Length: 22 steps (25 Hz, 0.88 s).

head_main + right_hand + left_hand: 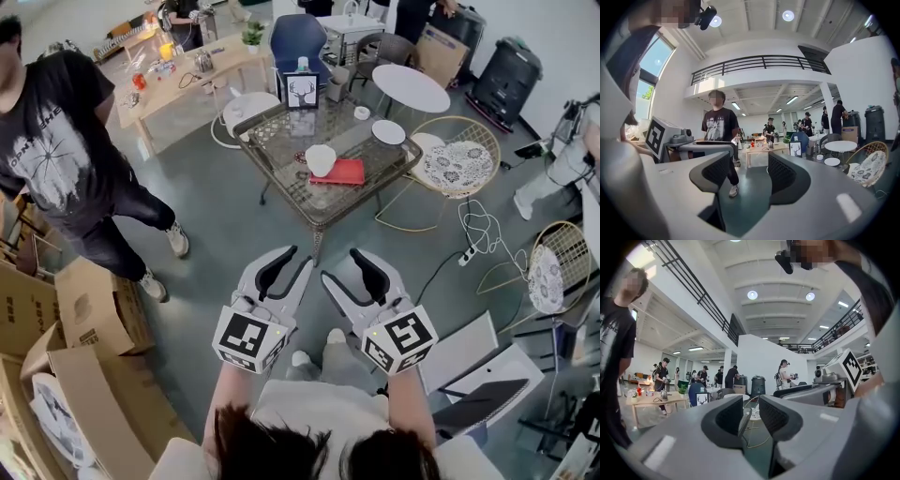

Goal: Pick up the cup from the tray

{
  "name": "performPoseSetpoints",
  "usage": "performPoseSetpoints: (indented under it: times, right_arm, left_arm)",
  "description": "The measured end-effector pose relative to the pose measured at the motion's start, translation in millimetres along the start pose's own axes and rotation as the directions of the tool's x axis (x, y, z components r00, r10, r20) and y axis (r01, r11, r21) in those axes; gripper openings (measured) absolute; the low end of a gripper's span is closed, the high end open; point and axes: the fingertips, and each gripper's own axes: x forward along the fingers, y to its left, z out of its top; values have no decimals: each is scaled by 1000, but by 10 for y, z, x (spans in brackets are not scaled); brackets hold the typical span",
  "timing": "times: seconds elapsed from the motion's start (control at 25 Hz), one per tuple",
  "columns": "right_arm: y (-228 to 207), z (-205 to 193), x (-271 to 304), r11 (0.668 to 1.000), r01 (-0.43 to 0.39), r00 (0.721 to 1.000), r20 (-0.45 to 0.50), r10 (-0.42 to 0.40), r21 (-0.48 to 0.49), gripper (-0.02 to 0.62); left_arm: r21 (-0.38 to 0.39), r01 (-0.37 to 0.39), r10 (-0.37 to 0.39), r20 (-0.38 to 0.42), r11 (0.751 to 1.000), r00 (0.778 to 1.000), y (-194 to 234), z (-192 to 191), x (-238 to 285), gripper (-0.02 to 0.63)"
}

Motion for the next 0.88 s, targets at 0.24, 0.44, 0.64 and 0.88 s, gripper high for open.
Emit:
performPoseSetpoints:
  times: [0.24, 0.44, 0.64, 0.88]
  right_arm:
    - [-114, 40, 134, 1000, -3, 1000, -1, 3, -9, 298]
    - [-249, 91, 259, 1000, -1, 1000, 6, 1, -12, 298]
    - [-473, 82, 419, 1000, -9, 1000, -11, 9, -16, 310]
    - [-789, 122, 619, 1000, -26, 1000, -15, 26, -7, 315]
  left_arm:
    - [-5, 0, 0, -7, 1000, 1000, 123, -16, 95, 113]
    - [1, 1, -1, -22, 1000, 1000, 206, -51, 232, 113]
    - [-18, -16, 15, -33, 1000, 999, 359, -83, 456, 113]
    - [-21, -21, 20, -44, 1000, 999, 496, -94, 792, 113]
